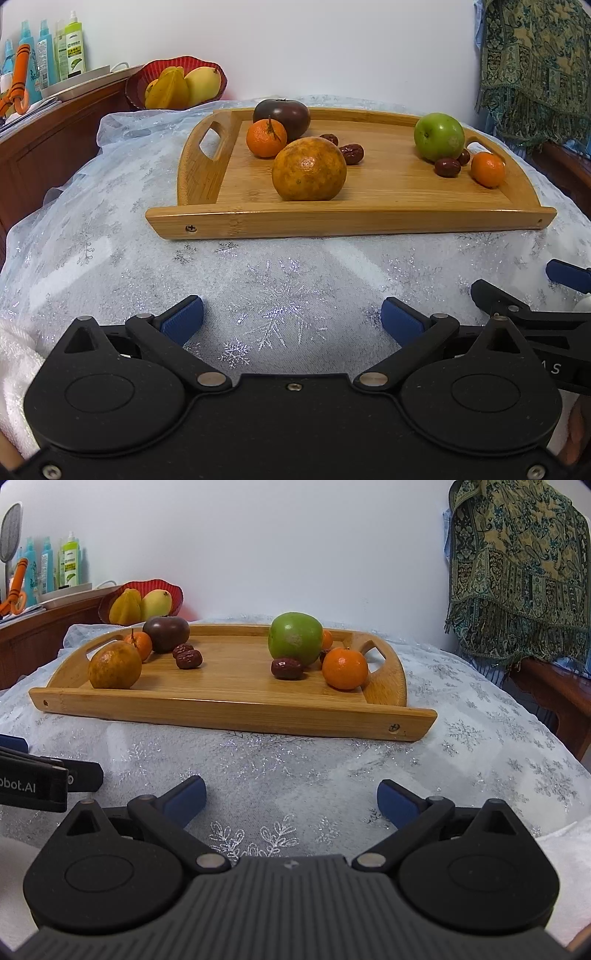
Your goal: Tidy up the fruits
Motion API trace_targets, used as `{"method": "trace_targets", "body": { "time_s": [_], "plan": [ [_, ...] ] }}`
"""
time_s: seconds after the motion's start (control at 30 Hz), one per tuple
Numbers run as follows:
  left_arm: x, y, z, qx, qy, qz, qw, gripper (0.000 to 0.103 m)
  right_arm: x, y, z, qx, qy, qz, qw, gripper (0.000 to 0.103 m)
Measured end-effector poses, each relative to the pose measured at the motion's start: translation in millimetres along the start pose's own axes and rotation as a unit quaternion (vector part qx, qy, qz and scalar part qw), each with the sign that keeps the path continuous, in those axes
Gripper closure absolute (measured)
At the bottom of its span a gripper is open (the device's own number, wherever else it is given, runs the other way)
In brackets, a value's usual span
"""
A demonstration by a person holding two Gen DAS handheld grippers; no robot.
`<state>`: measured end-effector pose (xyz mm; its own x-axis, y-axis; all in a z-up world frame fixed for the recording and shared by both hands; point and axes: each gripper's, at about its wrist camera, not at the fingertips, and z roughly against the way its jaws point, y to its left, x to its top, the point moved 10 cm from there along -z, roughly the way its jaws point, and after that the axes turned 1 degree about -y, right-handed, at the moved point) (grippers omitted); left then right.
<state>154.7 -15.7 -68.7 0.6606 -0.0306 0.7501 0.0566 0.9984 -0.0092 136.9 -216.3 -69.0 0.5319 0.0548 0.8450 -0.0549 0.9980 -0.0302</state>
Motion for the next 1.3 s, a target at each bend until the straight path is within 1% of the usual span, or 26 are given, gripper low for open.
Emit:
{"method": "trace_targets", "body": {
  "time_s": [0.23,0.5,1.3],
  "plan": [
    [1.1,1.6,-0.9,0.003,0.001,0.010,0.9999,0.000,-0.1,0.1,0.1,0.000,-0.001,0.001,1.000,0.000],
    [1.2,2.6,-1.9,0.008,0.004,0.011,0.9999,0.000,-0.3,0.2,0.0,0.000,-0.002,0.001,1.000,0.000],
    [0.4,2.8,-1.7,0.009,0.004,0.005,0.9999,0.000,-0.8,0.6,0.0,0.000,-0.003,0.001,1.000,0.000]
  ]
}}
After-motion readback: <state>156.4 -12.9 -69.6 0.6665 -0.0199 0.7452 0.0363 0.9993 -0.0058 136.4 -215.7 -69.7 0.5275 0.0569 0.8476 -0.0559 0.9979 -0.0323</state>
